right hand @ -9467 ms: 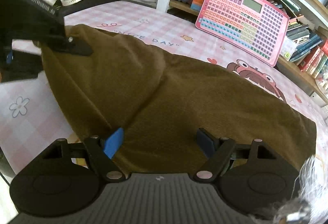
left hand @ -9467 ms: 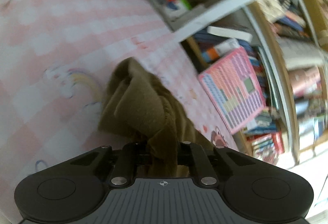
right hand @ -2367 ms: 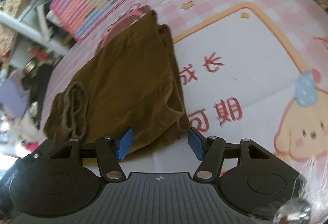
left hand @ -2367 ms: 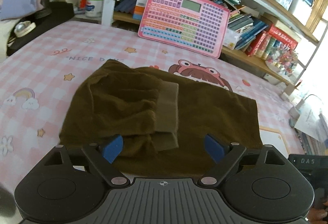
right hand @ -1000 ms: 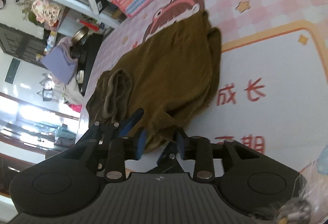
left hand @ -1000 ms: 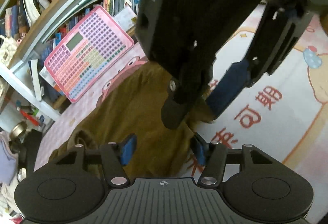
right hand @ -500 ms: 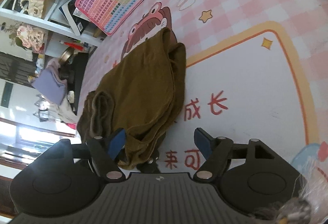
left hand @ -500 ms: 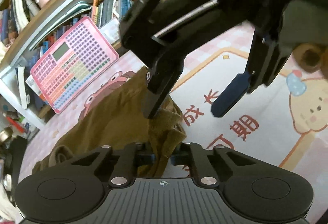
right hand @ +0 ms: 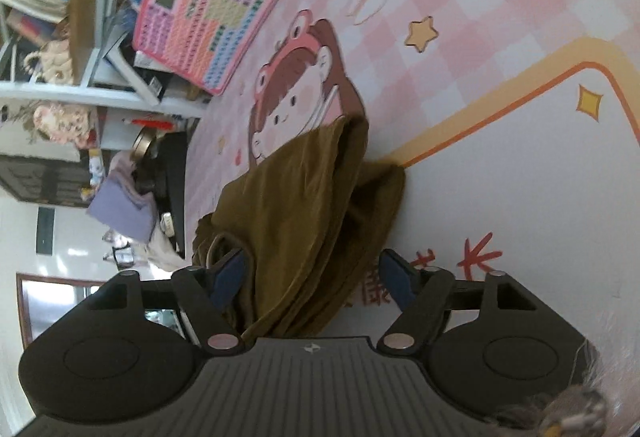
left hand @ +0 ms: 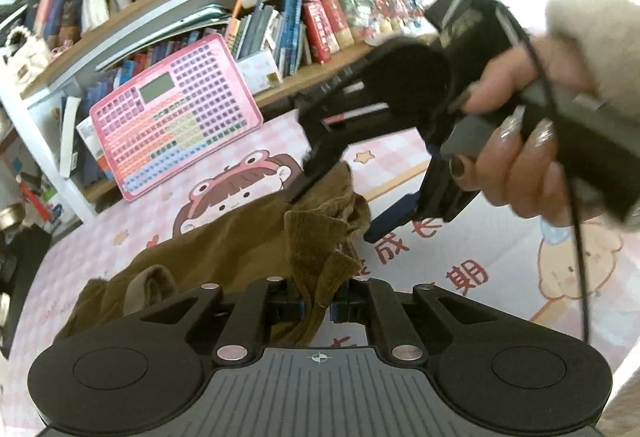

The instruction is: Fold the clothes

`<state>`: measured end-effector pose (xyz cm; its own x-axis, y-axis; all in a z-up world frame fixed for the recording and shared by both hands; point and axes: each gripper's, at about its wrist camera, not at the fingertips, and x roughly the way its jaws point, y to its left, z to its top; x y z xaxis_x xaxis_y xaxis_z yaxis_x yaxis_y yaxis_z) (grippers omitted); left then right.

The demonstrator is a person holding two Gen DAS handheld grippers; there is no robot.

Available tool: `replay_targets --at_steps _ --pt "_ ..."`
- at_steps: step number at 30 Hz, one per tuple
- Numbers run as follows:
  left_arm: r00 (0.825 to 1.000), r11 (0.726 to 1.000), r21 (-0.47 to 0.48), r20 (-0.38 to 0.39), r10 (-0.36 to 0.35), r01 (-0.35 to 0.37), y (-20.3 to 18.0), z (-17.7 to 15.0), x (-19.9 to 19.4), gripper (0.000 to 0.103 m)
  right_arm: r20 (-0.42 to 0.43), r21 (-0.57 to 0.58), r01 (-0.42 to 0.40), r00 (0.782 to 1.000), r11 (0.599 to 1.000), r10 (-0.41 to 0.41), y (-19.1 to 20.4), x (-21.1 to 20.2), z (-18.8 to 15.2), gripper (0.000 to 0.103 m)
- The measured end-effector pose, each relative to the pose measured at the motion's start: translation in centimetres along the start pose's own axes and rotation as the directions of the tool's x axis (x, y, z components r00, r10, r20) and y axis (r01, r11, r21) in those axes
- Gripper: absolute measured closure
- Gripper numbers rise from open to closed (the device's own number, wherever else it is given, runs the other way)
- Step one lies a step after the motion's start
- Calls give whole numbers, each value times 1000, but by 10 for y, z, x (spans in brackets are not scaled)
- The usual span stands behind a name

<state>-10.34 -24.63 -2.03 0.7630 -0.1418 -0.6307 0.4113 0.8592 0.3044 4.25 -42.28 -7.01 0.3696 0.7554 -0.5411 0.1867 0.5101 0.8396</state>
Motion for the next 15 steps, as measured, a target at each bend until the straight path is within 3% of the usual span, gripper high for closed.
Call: replay_targets --at_steps 5,8,15 --pt "1000 999 -46 11 -22 22 6 -3 -11 94 -8 51 -1 1000 999 2 -11 3 1 85" --pt "999 997 -73 17 -35 36 9 -4 -17 94 4 45 -10 1000 999 10 -11 -3 -1 92" --pt "995 989 -121 69 -72 80 11 4 -27 94 55 14 -32 998 999 31 0 -24 -1 93"
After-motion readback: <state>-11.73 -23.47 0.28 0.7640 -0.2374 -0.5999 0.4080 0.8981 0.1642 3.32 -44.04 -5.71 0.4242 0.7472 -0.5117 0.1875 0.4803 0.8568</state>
